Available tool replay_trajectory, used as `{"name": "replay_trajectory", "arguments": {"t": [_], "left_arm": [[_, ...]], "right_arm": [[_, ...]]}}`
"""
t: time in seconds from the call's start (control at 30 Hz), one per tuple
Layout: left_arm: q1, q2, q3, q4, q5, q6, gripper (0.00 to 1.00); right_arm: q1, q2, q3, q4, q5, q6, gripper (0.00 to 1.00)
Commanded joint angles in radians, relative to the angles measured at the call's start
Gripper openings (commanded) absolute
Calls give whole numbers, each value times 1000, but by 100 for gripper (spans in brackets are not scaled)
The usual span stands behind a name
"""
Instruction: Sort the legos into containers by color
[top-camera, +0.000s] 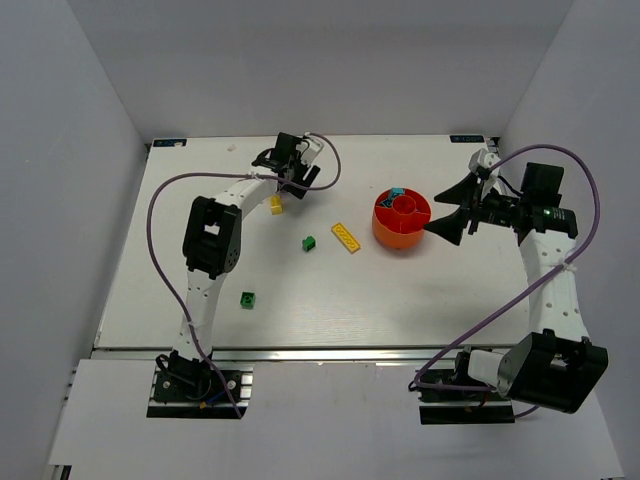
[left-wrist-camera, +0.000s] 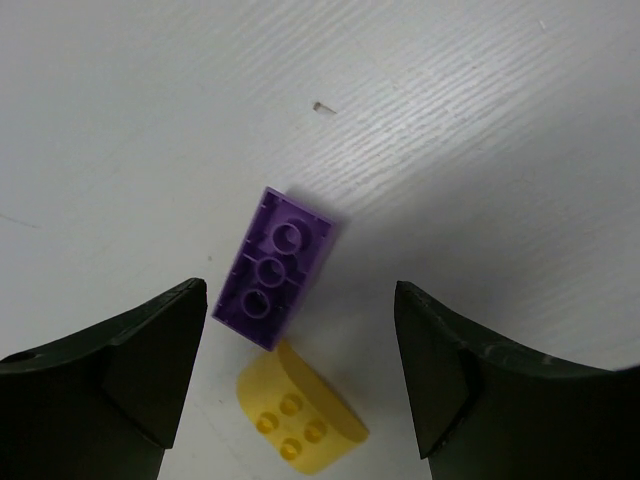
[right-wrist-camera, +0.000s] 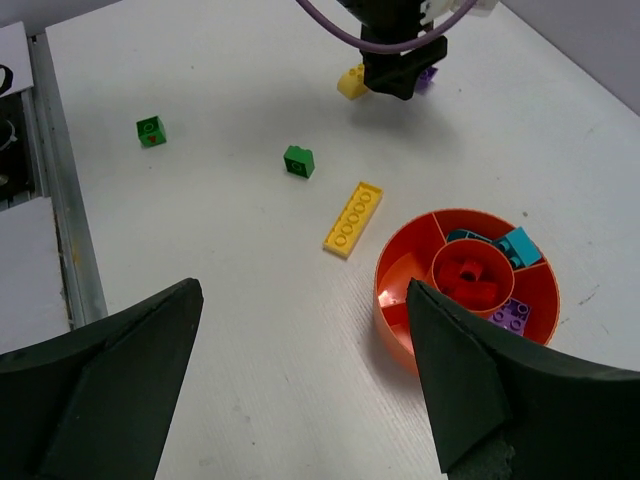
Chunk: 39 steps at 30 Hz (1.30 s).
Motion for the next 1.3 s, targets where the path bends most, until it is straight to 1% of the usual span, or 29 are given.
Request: {"name": "replay_trajectory", "arguments": {"t": [0.0, 0.07, 0.3, 0.33, 0.43, 0.6, 0.67, 0.7, 0.77, 0.8, 0.83, 0.9, 0.97, 1.03, 1.07, 1.1, 1.13, 1.17, 1.2, 1.23, 1.27], "left_arm": [[21, -19, 95, -12, 54, 87, 85], [31, 5, 99, 0, 60, 115, 85], [63, 73, 127, 4, 99, 110, 83], [75, 76, 132, 2, 141, 106, 82], [75, 82, 127, -2, 181, 104, 81], [84, 76, 109, 7, 195, 100, 81], [95, 76, 99, 8, 201, 92, 79], [95, 76, 98, 7, 209, 90, 76], [95, 73, 90, 5, 223, 83, 63], [95, 70, 78, 4, 227, 83, 55], [95, 67, 69, 7, 230, 77, 41], [95, 42, 28, 20, 235, 67, 33], [95, 6, -3, 43, 240, 57, 29], [95, -33, -52, 65, 252, 40, 27], [95, -85, -69, 91, 252, 34, 25], [95, -122, -85, 106, 264, 18, 24], [95, -155, -117, 119, 279, 9, 24], [95, -200, -132, 151, 299, 1, 23], [95, -287, -150, 166, 324, -14, 23], [95, -332, -189, 178, 397, -40, 23], [86, -381, -216, 209, 454, -57, 22]], "right_arm": [[3, -25, -13, 48, -41, 4, 88], [-2, -27, -14, 45, -41, 5, 88], [-4, -21, -17, 52, -38, 11, 86], [-4, -24, -19, 58, -37, 13, 86], [-4, -22, -22, 64, -34, 21, 86], [-4, -22, -33, 87, -32, 40, 85], [-5, -22, -34, 95, -34, 50, 85], [-5, -24, -36, 97, -32, 53, 85], [-5, -29, -39, 106, -30, 62, 85], [-5, -29, -43, 114, -29, 68, 85], [-5, -29, -51, 130, -26, 74, 84], [-5, -29, -60, 165, -20, 114, 82], [-4, -29, -77, 201, 3, 184, 79], [-2, -29, -91, 244, 14, 215, 76], [1, -30, -96, 262, 40, 275, 72], [3, -29, -103, 302, 51, 298, 70], [3, -30, -106, 317, 63, 321, 66], [9, -30, -120, 342, 95, 356, 58], [15, -29, -125, 397, 118, 401, 25], [18, -19, -128, 410, 147, 460, 1], [57, -10, -119, 416, 214, 471, 0]]}}
